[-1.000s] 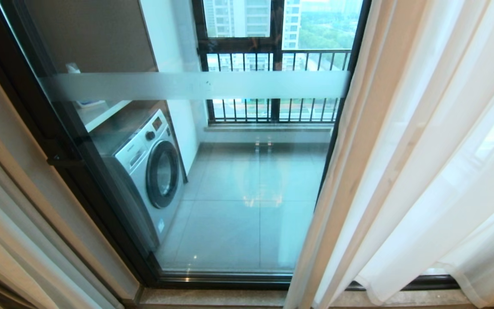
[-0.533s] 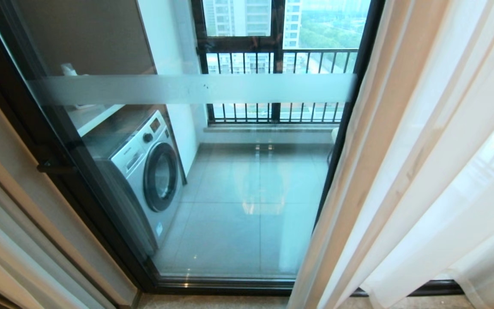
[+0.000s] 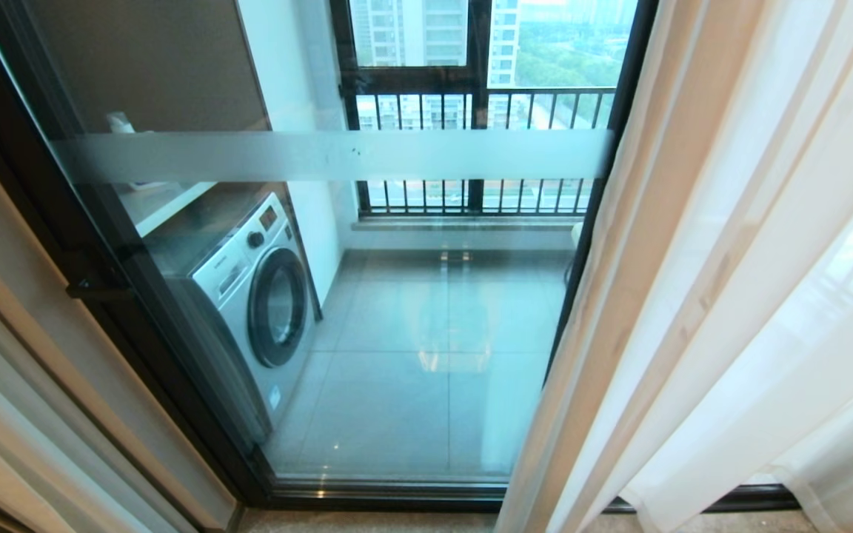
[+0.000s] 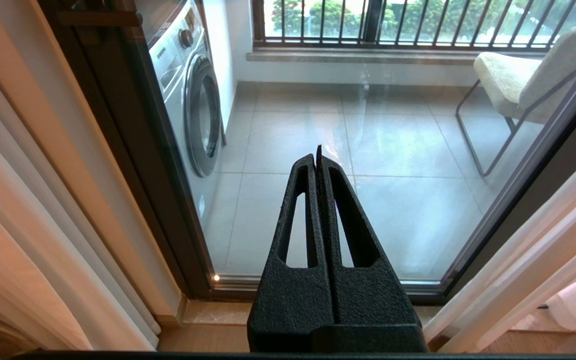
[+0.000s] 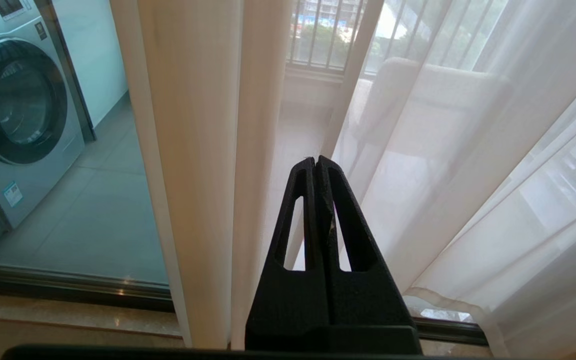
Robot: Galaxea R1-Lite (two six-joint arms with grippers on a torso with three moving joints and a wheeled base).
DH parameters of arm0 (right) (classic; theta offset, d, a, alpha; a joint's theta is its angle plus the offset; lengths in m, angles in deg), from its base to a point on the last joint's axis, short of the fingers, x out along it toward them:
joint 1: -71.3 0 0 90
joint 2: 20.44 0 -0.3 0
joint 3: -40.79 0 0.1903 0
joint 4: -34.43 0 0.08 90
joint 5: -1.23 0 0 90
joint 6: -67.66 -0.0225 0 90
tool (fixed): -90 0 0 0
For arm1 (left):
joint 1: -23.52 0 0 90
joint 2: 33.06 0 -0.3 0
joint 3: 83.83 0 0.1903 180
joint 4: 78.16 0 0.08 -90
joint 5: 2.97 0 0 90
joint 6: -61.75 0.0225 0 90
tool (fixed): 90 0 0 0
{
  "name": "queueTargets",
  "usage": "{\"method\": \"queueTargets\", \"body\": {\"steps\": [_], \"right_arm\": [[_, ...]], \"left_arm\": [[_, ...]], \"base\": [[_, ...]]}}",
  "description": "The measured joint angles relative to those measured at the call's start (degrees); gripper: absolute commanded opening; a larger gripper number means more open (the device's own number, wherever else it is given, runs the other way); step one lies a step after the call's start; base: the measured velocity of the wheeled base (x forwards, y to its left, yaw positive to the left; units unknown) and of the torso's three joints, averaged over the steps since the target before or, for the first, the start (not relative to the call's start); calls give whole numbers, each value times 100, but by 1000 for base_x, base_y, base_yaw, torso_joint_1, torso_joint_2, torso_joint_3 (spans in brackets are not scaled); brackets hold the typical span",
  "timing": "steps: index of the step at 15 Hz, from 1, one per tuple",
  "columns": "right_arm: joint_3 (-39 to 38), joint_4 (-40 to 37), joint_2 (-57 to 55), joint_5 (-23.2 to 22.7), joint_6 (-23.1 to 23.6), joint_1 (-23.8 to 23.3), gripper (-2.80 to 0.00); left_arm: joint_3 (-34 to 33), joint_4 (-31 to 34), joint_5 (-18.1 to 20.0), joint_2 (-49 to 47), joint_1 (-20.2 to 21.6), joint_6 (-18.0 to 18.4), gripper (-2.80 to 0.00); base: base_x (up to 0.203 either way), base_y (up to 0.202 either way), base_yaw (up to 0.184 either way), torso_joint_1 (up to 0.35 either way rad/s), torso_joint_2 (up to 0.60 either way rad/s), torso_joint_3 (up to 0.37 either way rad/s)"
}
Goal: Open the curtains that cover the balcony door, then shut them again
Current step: Pull the inner curtains open on both sides
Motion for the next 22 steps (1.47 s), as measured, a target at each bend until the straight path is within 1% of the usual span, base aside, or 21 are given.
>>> {"method": "queueTargets", "body": {"steps": [12,17,22], "right_arm": [[0,4,4,0,11,0,-280],[0,37,9,9,303,-11,-280],[0,12,9,-12,219,-9,-280]], "left_arm": [[0,0,1,0,0,0,-280],[0,0,0,0,0,0,-280],[0,0,1,0,0,1,-280]], "base": [[0,0,0,0,0,0],[0,0,0,0,0,0],[0,0,0,0,0,0]]}}
